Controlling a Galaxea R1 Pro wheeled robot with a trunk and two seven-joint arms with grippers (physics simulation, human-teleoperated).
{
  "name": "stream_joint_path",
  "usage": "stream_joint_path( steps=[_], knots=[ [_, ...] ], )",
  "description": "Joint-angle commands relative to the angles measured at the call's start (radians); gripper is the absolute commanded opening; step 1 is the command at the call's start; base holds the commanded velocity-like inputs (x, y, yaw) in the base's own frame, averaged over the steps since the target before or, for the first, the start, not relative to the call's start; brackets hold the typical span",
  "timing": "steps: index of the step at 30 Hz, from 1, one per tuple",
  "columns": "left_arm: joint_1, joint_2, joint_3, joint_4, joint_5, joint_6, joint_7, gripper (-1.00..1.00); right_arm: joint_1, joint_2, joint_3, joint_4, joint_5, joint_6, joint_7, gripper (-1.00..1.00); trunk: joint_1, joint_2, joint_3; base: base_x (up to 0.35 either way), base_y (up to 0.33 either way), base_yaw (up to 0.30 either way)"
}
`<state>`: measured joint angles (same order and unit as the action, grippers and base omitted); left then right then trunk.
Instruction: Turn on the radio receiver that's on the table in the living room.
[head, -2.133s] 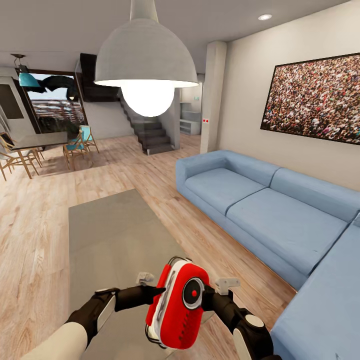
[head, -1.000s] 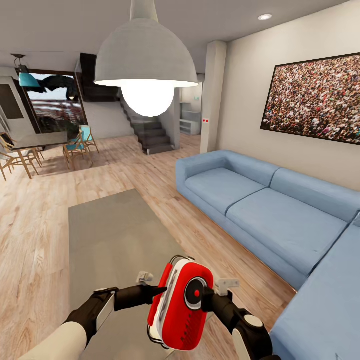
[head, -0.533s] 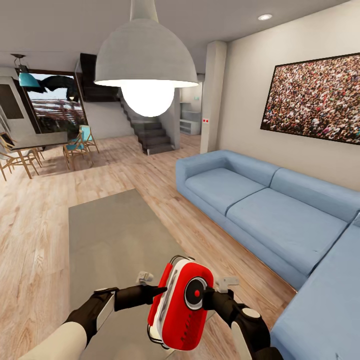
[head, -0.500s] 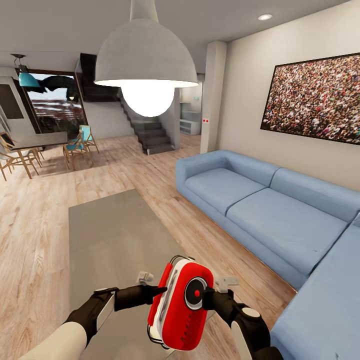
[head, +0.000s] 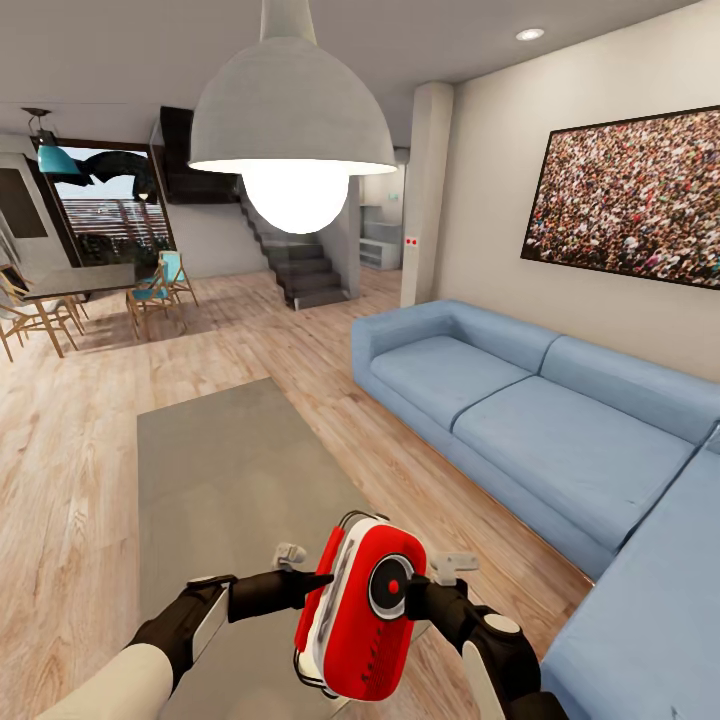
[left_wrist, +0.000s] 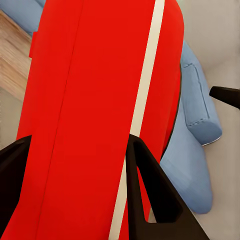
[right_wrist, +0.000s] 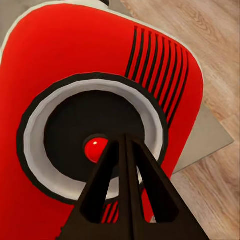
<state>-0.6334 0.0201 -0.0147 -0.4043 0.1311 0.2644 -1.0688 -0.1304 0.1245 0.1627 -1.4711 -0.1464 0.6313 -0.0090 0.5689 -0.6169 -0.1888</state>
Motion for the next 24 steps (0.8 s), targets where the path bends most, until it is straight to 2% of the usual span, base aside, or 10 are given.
stream_joint_path(
  steps=[1,4,9,24],
  knots=[
    [0.0,0.0,0.002,-0.001,0.004,0.001,0.0,-1.0,0.0,0.0,0.0,0.0,0.0,0.0,0.0,-1.0,0.0,0.0,0.0,0.0,0.0,0.0],
    [0.0,0.0,0.002,-0.001,0.004,0.001,0.0,-1.0,0.0,0.001,0.0,0.0,0.001,0.001,-0.006,-1.0,0.0,0.0,0.0,0.0,0.0,0.0],
    [0.0,0.001,0.002,-0.001,0.004,0.001,0.0,-1.0,0.0,0.001,0.0,0.0,-0.006,-0.001,-0.056,-1.0,0.0,0.0,0.0,0.0,0.0,0.0],
    [0.0,0.0,0.002,-0.001,0.002,0.001,0.006,-1.0,0.0,0.001,0.001,0.001,-0.008,-0.006,-0.054,-1.0,0.0,0.0,0.0,0.0,0.0,0.0]
  ],
)
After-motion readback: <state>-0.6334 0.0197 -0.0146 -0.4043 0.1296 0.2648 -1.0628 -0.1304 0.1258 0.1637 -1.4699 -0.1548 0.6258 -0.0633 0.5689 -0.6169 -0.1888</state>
